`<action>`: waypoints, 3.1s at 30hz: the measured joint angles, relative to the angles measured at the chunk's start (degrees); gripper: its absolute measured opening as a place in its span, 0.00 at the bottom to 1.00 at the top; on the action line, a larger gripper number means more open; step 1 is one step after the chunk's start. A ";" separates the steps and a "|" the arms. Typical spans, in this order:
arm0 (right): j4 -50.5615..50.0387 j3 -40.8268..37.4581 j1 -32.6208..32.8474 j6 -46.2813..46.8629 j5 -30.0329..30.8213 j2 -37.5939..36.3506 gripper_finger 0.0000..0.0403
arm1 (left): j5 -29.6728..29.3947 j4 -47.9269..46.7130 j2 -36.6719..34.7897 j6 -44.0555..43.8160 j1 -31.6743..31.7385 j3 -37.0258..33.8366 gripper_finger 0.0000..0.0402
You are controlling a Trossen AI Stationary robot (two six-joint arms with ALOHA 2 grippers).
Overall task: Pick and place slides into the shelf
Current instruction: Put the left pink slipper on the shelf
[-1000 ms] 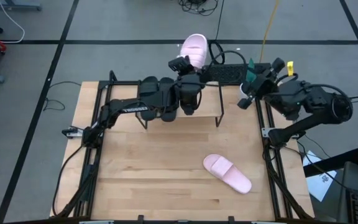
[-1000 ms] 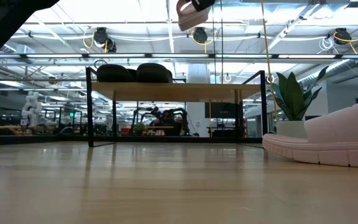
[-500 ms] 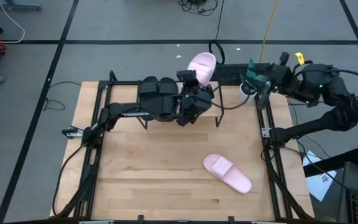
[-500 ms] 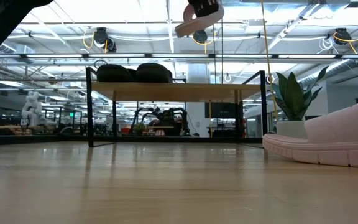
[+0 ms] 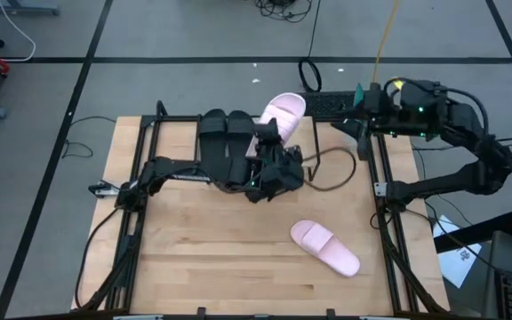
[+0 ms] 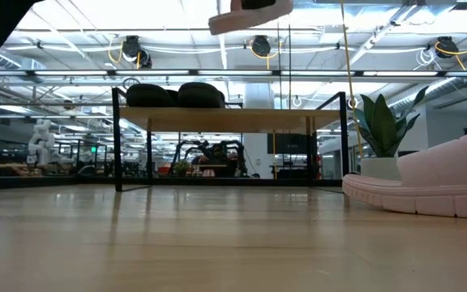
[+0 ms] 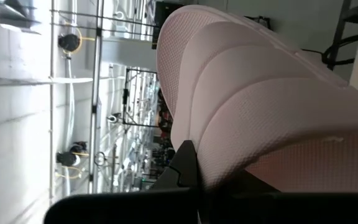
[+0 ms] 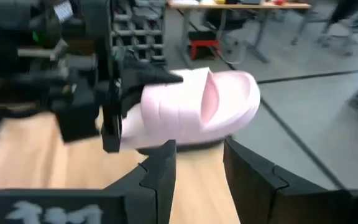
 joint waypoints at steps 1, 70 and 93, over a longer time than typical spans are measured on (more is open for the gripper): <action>0.57 0.02 -0.87 0.45 -2.12 0.34 0.31 | -0.61 -0.91 0.00 -0.07 -0.85 0.00 0.00; 10.13 0.04 8.39 29.27 -27.84 19.85 0.31 | -5.02 -20.38 0.09 -5.00 -16.83 -0.02 0.00; 9.75 0.04 6.14 22.20 -28.38 19.50 0.01 | -4.40 -20.22 0.07 -0.70 -18.98 -0.02 0.11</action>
